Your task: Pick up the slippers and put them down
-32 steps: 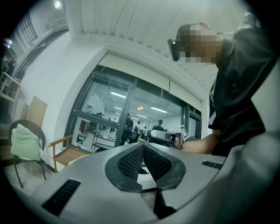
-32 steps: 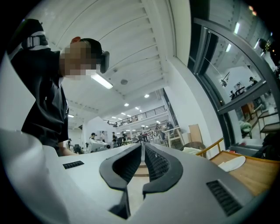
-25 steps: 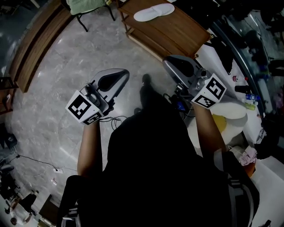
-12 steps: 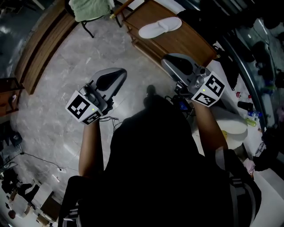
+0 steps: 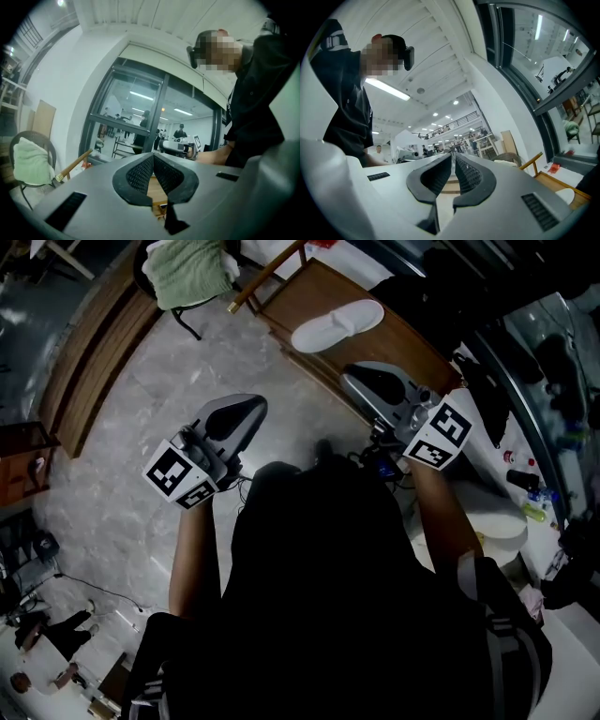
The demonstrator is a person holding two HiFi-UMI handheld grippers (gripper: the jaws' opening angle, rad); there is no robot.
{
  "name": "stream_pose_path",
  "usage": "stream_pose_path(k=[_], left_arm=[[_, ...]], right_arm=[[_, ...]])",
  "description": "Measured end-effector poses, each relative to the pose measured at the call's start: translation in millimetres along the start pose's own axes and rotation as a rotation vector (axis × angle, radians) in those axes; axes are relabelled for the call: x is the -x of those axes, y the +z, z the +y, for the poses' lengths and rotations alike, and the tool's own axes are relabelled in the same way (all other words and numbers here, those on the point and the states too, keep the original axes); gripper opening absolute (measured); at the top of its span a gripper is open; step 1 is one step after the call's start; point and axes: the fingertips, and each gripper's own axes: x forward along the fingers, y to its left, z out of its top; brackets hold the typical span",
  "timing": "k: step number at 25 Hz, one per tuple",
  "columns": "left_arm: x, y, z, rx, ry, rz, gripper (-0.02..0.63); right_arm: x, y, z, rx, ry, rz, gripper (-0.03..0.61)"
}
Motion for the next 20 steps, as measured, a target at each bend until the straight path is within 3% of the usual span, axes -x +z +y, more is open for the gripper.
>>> stream_pose_path(k=[10,20], left_arm=[[-6,7,72,0.024,-0.09,0.009,0.012],[-16,35,180,0.002,-0.33,0.071,0.012]], right_arm=[[-55,-21,-29,-0.03,-0.053,0.044,0.035],[-124,-14,-95,-0.089,-0.31,-0.02,0.036]])
